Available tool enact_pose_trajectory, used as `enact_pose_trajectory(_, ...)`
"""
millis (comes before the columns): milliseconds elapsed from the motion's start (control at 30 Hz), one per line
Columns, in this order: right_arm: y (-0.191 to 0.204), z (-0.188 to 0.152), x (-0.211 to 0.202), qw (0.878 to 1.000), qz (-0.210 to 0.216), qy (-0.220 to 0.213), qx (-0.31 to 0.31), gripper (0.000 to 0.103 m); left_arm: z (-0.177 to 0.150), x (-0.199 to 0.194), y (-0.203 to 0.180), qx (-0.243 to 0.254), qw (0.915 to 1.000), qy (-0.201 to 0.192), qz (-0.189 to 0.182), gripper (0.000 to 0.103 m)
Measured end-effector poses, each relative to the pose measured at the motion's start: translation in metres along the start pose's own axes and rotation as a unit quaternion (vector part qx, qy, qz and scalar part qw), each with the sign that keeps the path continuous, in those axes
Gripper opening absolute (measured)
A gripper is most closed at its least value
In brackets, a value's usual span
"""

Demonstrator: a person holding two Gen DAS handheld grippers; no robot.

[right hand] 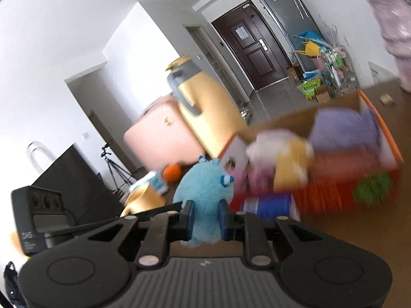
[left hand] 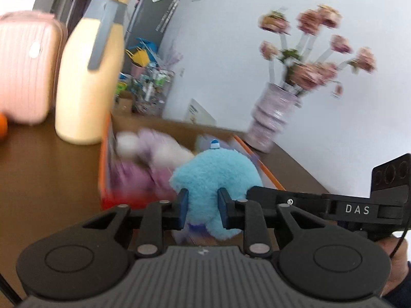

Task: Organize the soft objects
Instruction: 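Carry the blue plush toy with both grippers into the box and release, then withdraw both grippers from the box toward the blue milk carton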

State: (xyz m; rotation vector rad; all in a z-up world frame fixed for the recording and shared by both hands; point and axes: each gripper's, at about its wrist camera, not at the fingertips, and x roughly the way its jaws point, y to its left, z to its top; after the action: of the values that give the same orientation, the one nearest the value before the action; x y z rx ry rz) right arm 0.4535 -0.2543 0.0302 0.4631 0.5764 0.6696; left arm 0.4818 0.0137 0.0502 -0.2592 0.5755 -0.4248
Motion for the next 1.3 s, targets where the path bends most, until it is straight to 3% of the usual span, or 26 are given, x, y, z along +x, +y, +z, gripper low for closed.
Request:
enact_pose_trajectory(133,-0.013,0.061,0.062,1.0,-0.01,0.0,-0.008,0.019,0.049,0.052,0.038,-0.023,0.9995,0.01,0.017,0.024)
enact_pose_trajectory(200,-0.014,0.083,0.092,0.999,-0.031,0.001,-0.026,0.017,0.058,0.078,0.054,-0.034,0.998,0.025,0.047,0.025)
enact_pose_trajectory(233,-0.013,0.091,0.106,0.998,-0.045,0.0,-0.04,0.01,0.061,0.092,0.062,-0.036,0.9962,0.039,0.069,0.025)
enact_pose_trajectory(333,-0.011,0.099,0.15,0.99,-0.093,0.008,-0.102,0.007,0.059,0.115,0.074,-0.021,0.9915,0.06,0.113,0.025)
enact_pose_trajectory(400,-0.01,0.097,0.177,0.979,-0.139,0.019,-0.146,0.007,0.055,0.115,0.078,-0.013,0.9912,0.061,0.116,0.025)
enact_pose_trajectory(533,-0.016,0.089,0.197,0.98,-0.122,0.036,-0.155,0.007,0.053,0.107,0.074,0.007,0.9909,0.054,0.123,0.026)
enact_pose_trajectory(600,-0.013,0.087,0.197,0.977,-0.127,0.034,-0.165,0.008,0.055,0.101,0.069,0.02,0.9892,0.05,0.136,0.038)
enact_pose_trajectory(800,-0.013,0.097,0.159,0.976,-0.147,0.019,-0.158,0.012,0.06,0.068,0.047,0.045,0.9872,0.034,0.149,0.044)
enact_pose_trajectory(1000,-0.021,0.101,0.075,0.954,-0.235,0.007,-0.188,0.019,0.057,0.015,0.013,0.068,0.984,0.008,0.165,0.052)
enact_pose_trajectory(1033,-0.026,0.102,0.06,0.952,-0.248,0.008,-0.182,0.023,0.056,0.008,0.007,0.07,0.9833,0.004,0.168,0.053)
enact_pose_trajectory(1067,-0.029,0.101,0.044,0.949,-0.26,0.006,-0.176,0.033,0.055,0.001,-0.001,0.071,0.9827,-0.002,0.171,0.058)
enact_pose_trajectory(1100,-0.03,0.1,0.029,0.947,-0.27,0.0,-0.172,0.04,0.051,-0.007,-0.009,0.074,0.9819,-0.011,0.174,0.068)
enact_pose_trajectory(1133,-0.031,0.099,0.017,0.946,-0.277,-0.006,-0.167,0.055,0.046,-0.016,-0.017,0.08,0.9799,-0.024,0.181,0.073)
enact_pose_trajectory(1167,-0.031,0.097,0.003,0.946,-0.281,-0.014,-0.16,0.063,0.039,-0.025,-0.026,0.087,0.9761,-0.041,0.195,0.079)
enact_pose_trajectory(1233,-0.027,0.089,-0.021,0.947,-0.281,-0.032,-0.153,0.066,0.027,-0.038,-0.04,0.103,0.969,-0.07,0.213,0.082)
enact_pose_trajectory(1300,-0.024,0.079,-0.04,0.948,-0.275,-0.041,-0.157,0.076,0.011,-0.056,-0.052,0.106,0.9644,-0.106,0.218,0.088)
